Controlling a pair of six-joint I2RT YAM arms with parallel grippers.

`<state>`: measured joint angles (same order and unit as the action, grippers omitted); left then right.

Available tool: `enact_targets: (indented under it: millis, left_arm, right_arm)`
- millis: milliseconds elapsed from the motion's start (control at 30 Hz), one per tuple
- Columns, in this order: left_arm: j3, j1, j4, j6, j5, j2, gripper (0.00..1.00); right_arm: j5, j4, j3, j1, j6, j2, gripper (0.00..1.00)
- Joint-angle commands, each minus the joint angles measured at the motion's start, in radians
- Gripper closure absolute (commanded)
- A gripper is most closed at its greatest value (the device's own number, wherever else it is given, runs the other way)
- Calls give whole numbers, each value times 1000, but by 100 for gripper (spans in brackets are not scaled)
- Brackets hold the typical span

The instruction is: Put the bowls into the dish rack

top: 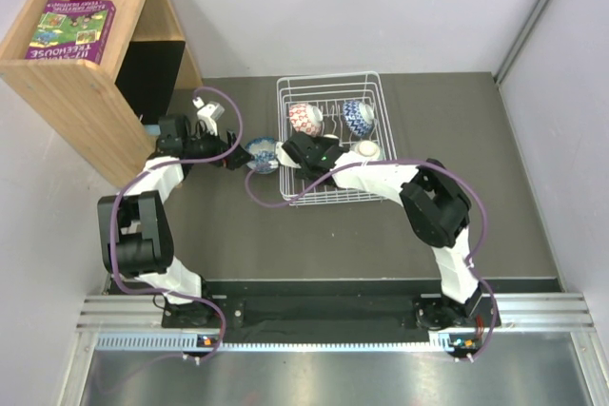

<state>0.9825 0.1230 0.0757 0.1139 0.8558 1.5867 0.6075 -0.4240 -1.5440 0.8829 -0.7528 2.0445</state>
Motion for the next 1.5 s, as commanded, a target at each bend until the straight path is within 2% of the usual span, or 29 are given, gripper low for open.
enact_targets:
  millis: [0, 67, 133, 267, 300, 467, 967, 1467]
  left_arm:
    - [-10, 4, -37, 4, 29, 7, 1]
    - [-8, 4, -39, 6, 31, 7, 1]
    - [-8, 6, -40, 3, 31, 9, 1]
    - [-13, 6, -43, 1, 32, 9, 1]
    - [-13, 7, -42, 1, 31, 7, 1]
    - [-11, 9, -45, 0, 32, 7, 1]
    - [-13, 10, -47, -2, 37, 7, 1]
    - [-7, 9, -37, -3, 38, -2, 1]
  right_arm:
    - [0, 5, -10, 37, -23, 16, 56]
    - [-5, -4, -18, 41, -20, 17, 51]
    - [-6, -12, -21, 44, -22, 20, 40]
    - [-3, -15, -22, 50, -25, 23, 30]
    - [-3, -16, -21, 50, -25, 25, 24]
    - [0, -21, -22, 56, -26, 26, 13]
    - [-52, -84, -88, 59, 1, 19, 0]
    - [-58, -93, -149, 27, 7, 39, 0]
